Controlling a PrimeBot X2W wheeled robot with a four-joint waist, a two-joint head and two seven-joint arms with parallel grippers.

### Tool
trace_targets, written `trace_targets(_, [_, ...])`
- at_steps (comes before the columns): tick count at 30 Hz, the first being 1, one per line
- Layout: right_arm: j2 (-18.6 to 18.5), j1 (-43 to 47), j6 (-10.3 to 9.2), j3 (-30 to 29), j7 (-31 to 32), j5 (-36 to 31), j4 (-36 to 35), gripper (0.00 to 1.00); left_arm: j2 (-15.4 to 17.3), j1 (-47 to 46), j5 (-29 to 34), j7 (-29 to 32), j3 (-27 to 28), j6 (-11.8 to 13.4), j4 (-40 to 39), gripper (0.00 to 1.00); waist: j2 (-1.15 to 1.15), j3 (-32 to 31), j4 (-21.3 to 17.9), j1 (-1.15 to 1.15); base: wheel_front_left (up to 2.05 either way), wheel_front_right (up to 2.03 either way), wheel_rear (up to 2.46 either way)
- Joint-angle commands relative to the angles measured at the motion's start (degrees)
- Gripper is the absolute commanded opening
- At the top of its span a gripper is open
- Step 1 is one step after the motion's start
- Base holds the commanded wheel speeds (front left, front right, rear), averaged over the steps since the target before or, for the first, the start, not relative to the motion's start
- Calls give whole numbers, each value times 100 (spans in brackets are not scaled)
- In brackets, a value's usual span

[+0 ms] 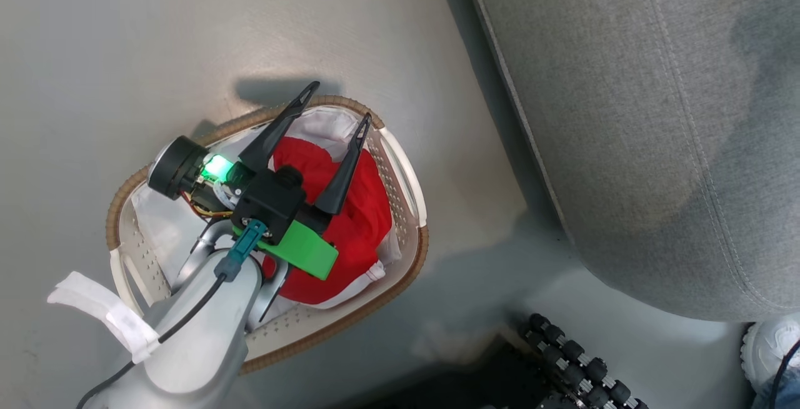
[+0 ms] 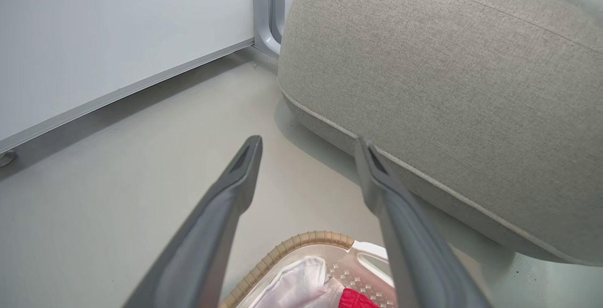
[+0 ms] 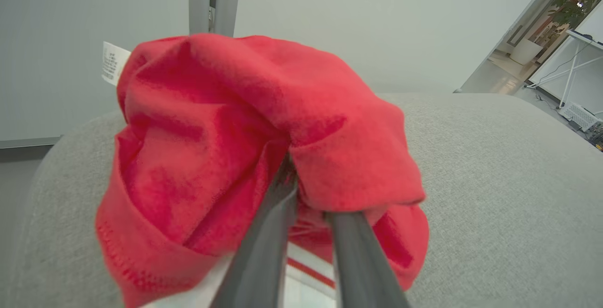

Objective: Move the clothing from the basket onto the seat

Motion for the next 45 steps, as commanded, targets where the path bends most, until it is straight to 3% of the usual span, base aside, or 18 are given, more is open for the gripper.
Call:
trace_targets(1, [7, 159, -6, -46, -12, -55, -46, 100, -24, 82, -74, -31, 3, 24, 34, 100, 0, -161, 7, -1, 0, 0, 0])
trace_targets(5, [24, 502, -7, -33, -12, -91, -98, 100, -114, 132, -128, -51, 18, 46, 135, 100, 0, -514, 59, -1, 0, 0, 0])
trace_targets(16, [-442, 952, -6, 231, -12, -199, -190, 100, -533, 356, -422, -43, 357, 9, 207, 100, 0, -1774, 492, -1, 0, 0, 0])
trace_targets(21, [-348, 893, -6, 522, -12, -168, -272, 100, -770, 548, -465, -43, 685, -27, 244, 100, 0, -2436, 760, -1, 0, 0, 0])
trace_targets(30, [228, 1215, -6, 1212, -12, -67, -244, 100, -985, 1157, -550, -43, 1594, 5, 445, 100, 0, -3200, 1040, -1, 0, 0, 0])
trace_targets(38, [1071, 1924, -6, 1076, -12, -290, -568, 100, -1097, 1839, -728, -43, 2653, -36, 564, 100, 0, -3549, 1218, -1, 0, 0, 0])
trace_targets(45, [1486, 2751, -6, 995, -12, -542, -888, 100, -1165, 2366, -695, -43, 3276, -76, 487, 100, 0, -3773, 1408, -1, 0, 0, 0])
